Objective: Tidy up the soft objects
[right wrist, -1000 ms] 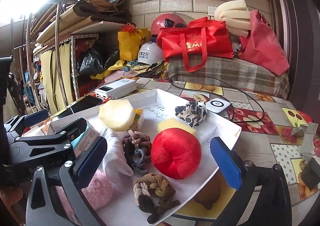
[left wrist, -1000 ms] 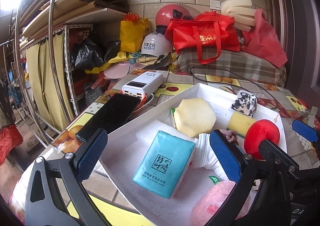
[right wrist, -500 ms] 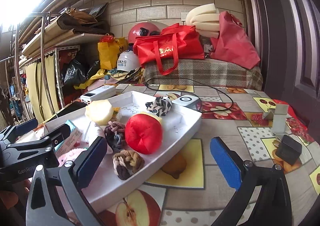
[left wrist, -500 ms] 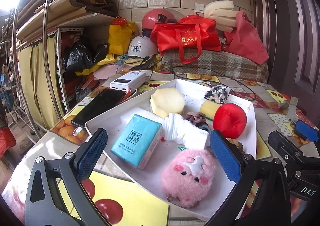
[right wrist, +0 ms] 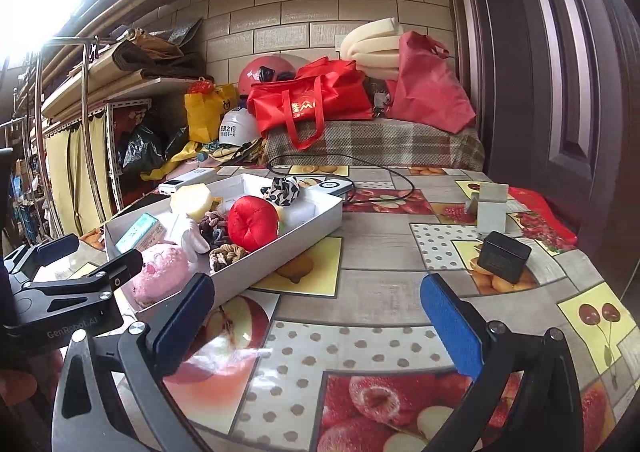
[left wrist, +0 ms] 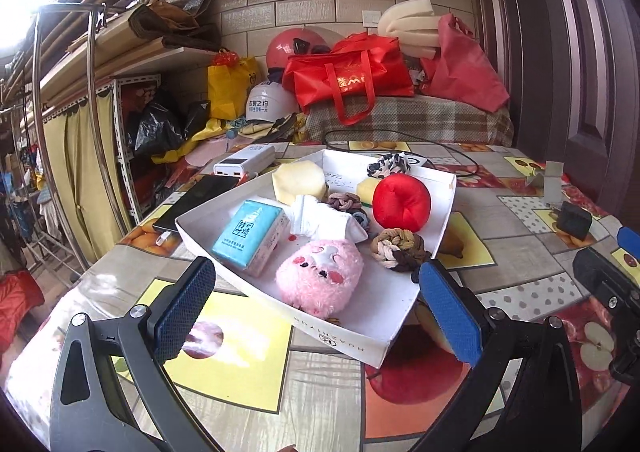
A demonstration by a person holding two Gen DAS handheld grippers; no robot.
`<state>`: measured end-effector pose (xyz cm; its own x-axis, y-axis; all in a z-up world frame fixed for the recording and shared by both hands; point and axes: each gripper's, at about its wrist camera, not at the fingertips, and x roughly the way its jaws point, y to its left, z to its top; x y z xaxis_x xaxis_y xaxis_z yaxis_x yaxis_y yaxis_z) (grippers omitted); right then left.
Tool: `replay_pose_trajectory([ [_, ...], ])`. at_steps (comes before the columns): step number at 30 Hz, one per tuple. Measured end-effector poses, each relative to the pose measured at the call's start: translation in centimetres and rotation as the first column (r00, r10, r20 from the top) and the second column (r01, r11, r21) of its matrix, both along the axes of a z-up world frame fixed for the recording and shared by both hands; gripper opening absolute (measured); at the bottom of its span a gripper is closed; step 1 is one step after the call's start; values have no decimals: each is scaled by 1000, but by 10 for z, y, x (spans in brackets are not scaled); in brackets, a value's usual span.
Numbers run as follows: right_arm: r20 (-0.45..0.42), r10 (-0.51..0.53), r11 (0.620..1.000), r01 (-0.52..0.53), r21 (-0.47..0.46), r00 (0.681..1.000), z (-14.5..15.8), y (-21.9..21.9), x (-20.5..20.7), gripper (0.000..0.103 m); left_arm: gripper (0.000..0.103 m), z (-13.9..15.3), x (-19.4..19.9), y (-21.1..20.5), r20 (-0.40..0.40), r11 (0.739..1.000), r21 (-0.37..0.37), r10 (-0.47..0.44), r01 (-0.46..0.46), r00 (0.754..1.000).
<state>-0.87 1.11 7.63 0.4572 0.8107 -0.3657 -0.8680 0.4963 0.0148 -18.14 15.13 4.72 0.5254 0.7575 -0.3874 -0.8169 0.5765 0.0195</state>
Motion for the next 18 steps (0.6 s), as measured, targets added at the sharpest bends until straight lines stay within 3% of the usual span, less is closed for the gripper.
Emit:
replay_pose_trajectory([
  [3,14,-24,995,22,101,1000,11,-31,-5,103,103,2,-2,-11,5,1000,2,-17,17,1000],
  [6,62,-83,969,66,237,995,23,-68,-15,103,103,3,3,-20,-48,997,52,55,-53,997],
  [9,75,-162,948,134,290,984,26,-90,-20,103,103,2,6,-23,-64,998,57,38,-35,997],
  [11,53,-217,945,197,261,975,26,-93,-14,103,103,1,6,-24,-54,999,31,-10,12,998],
  [15,-5,-290,952,289,100,957,14,-86,7,103,103,1,7,-27,-57,999,31,-28,30,998],
  [18,-49,-307,946,310,91,951,11,-90,15,103,103,-1,7,-21,-56,1000,-2,-30,30,998],
])
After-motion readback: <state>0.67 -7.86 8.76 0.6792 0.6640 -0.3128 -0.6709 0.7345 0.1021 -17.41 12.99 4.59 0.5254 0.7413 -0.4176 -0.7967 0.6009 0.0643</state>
